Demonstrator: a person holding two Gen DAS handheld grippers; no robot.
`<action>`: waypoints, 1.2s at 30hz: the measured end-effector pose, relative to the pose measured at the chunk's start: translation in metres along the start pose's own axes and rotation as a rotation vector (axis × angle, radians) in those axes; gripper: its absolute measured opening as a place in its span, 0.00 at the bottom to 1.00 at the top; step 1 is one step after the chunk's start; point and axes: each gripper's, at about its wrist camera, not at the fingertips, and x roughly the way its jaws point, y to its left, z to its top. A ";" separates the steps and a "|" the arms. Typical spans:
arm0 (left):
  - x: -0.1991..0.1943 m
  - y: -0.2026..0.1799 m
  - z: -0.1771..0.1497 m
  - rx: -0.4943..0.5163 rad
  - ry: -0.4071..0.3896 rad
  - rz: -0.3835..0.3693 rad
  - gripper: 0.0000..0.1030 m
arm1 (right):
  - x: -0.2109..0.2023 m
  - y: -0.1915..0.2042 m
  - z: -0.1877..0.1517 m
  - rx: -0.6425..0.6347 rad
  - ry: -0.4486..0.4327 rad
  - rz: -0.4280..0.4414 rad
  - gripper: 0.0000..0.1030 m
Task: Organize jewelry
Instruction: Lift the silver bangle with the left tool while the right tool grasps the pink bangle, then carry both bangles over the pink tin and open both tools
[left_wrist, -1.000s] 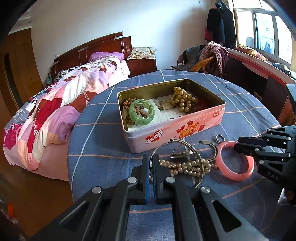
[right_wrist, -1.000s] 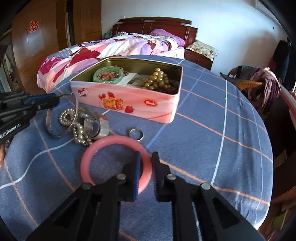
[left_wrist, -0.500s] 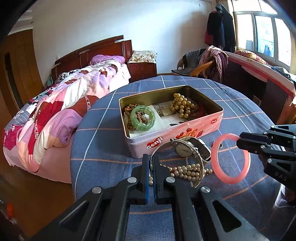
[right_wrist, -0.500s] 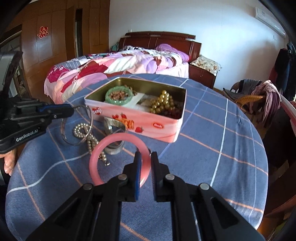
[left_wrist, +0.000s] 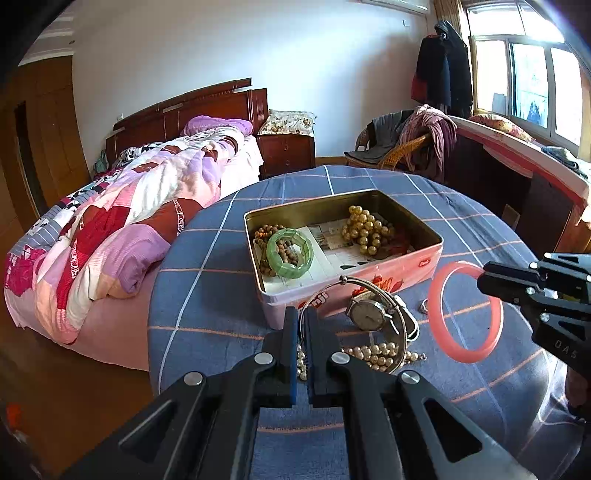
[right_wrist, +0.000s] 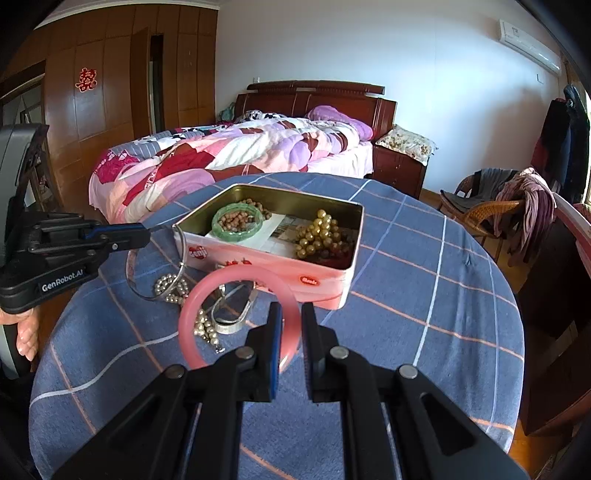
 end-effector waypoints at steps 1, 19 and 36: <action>0.000 0.001 0.001 0.000 -0.003 0.002 0.02 | 0.000 0.000 0.000 0.001 -0.001 0.000 0.12; 0.004 0.006 0.036 0.053 -0.042 0.032 0.02 | -0.002 -0.016 0.030 0.031 -0.059 -0.014 0.12; 0.026 0.010 0.066 0.109 -0.029 0.056 0.02 | 0.010 -0.030 0.060 0.018 -0.075 -0.031 0.12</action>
